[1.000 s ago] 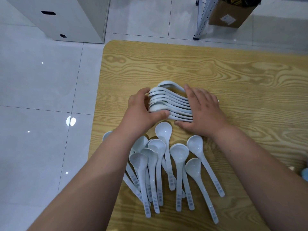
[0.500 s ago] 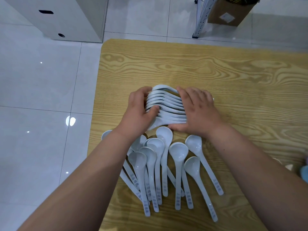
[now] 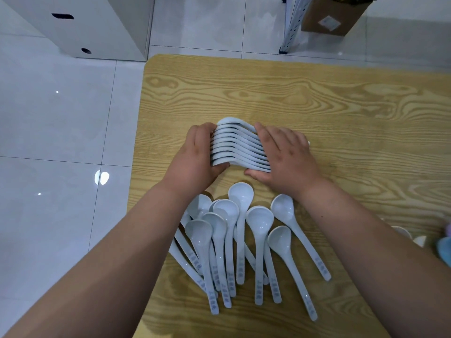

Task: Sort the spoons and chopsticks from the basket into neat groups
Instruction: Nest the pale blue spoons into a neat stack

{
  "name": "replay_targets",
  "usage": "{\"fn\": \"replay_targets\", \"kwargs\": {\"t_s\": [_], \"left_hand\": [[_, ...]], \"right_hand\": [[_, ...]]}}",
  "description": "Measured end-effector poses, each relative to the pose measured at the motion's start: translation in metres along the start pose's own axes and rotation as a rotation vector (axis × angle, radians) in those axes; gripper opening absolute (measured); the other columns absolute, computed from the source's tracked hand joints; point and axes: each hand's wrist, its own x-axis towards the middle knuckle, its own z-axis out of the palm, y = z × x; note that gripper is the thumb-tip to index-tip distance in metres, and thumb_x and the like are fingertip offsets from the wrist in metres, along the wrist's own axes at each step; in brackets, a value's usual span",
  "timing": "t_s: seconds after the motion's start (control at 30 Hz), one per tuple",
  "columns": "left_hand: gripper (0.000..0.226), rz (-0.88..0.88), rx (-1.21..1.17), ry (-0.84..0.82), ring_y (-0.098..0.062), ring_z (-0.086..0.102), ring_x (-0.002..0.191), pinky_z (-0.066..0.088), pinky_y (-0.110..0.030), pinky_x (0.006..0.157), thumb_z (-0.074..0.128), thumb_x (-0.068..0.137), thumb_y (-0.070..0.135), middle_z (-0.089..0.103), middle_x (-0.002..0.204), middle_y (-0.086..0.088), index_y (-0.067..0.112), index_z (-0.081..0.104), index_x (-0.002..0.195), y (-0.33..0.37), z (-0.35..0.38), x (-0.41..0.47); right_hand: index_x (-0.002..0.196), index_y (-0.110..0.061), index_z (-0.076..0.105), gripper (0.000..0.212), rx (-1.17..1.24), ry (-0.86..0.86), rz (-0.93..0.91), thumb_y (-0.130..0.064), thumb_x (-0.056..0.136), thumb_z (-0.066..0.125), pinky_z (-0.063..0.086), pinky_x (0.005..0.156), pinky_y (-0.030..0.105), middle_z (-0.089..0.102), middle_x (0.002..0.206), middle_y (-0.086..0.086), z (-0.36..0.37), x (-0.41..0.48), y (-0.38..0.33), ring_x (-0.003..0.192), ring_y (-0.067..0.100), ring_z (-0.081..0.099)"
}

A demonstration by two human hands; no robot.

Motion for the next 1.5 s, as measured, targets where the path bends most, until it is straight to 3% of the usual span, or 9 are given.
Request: {"fn": "replay_targets", "kwargs": {"t_s": [0.13,0.23,0.4,0.53,0.8,0.93,1.07,1.27,1.5], "left_hand": [[0.104,0.082,-0.053,-0.016,-0.037,0.045,0.13,0.045,-0.049,0.107,0.093,0.066,0.029,0.038,0.143,-0.021,-0.008,0.035,0.144,-0.005,-0.004,0.01],[0.114,0.154,-0.115,-0.158,-0.026,0.023,0.149,0.024,-0.031,0.122,0.087,0.074,0.029,0.022,0.161,-0.012,0.001,0.014,0.157,-0.007,-0.008,0.023],[0.092,0.179,-0.079,-0.135,-0.03,0.037,0.14,0.032,-0.04,0.118,0.085,0.076,0.016,0.04,0.149,-0.019,-0.003,0.032,0.15,-0.004,-0.002,0.026],[0.095,0.161,-0.058,-0.127,-0.03,0.036,0.141,0.033,-0.042,0.117,0.085,0.077,0.02,0.037,0.15,-0.02,-0.002,0.031,0.151,-0.003,-0.001,0.023],[0.09,0.186,0.086,-0.088,-0.04,0.037,0.139,0.033,-0.052,0.117,0.081,0.082,0.031,0.037,0.148,-0.026,-0.006,0.034,0.149,0.005,-0.004,0.019],[0.098,0.202,0.204,-0.076,-0.043,0.035,0.141,0.029,-0.049,0.119,0.082,0.077,0.042,0.039,0.148,-0.03,-0.011,0.037,0.146,0.013,-0.001,0.019],[0.1,0.176,0.247,-0.052,-0.042,0.042,0.134,0.032,-0.048,0.116,0.083,0.076,0.045,0.043,0.144,-0.029,-0.009,0.038,0.147,0.016,0.0,0.024],[0.097,0.152,0.267,-0.053,-0.04,0.041,0.134,0.031,-0.046,0.116,0.083,0.076,0.043,0.042,0.144,-0.027,-0.007,0.038,0.146,0.016,0.001,0.026],[0.102,0.121,0.321,-0.088,-0.039,0.032,0.144,0.025,-0.044,0.12,0.078,0.076,0.049,0.033,0.155,-0.025,-0.003,0.033,0.151,0.026,-0.003,0.025]], "right_hand": [[0.153,-0.011,0.037,0.098,0.04,0.034,-0.033,-0.071,0.079,0.059,0.038,0.102,0.047,0.054,0.14,0.007,0.0,0.002,0.004,0.123,0.03,0.053],[0.154,-0.013,0.036,0.099,0.089,0.003,-0.064,-0.073,0.078,0.057,0.035,0.107,0.046,0.053,0.142,0.007,-0.001,0.006,0.008,0.127,0.029,0.049],[0.151,-0.014,0.038,0.106,0.064,0.01,-0.046,-0.084,0.073,0.049,0.028,0.113,0.044,0.052,0.137,0.008,-0.001,0.008,0.02,0.127,0.029,0.046],[0.142,-0.012,0.049,0.1,0.081,0.074,-0.029,-0.084,0.073,0.052,0.028,0.115,0.048,0.055,0.132,0.008,0.002,0.008,0.027,0.125,0.033,0.048],[0.154,-0.02,0.031,0.102,0.054,-0.05,0.012,-0.087,0.077,0.037,0.012,0.123,0.052,0.039,0.157,0.002,0.005,0.015,0.023,0.149,0.029,0.025],[0.15,-0.018,0.041,0.098,0.055,0.011,-0.014,-0.084,0.077,0.043,0.019,0.12,0.055,0.048,0.15,0.001,0.006,0.016,0.023,0.145,0.032,0.034],[0.153,-0.018,0.034,0.1,0.063,-0.011,-0.016,-0.084,0.077,0.042,0.013,0.123,0.053,0.041,0.156,0.001,0.007,0.018,0.026,0.15,0.031,0.024],[0.151,-0.012,0.038,0.104,0.048,-0.027,0.034,-0.085,0.077,0.039,0.023,0.12,0.056,0.04,0.156,0.007,0.007,0.015,0.032,0.15,0.037,0.021],[0.157,-0.017,0.022,0.111,0.055,-0.116,0.041,-0.088,0.073,0.035,0.011,0.124,0.05,0.028,0.162,0.005,-0.003,0.015,0.031,0.152,0.03,0.014]]}}
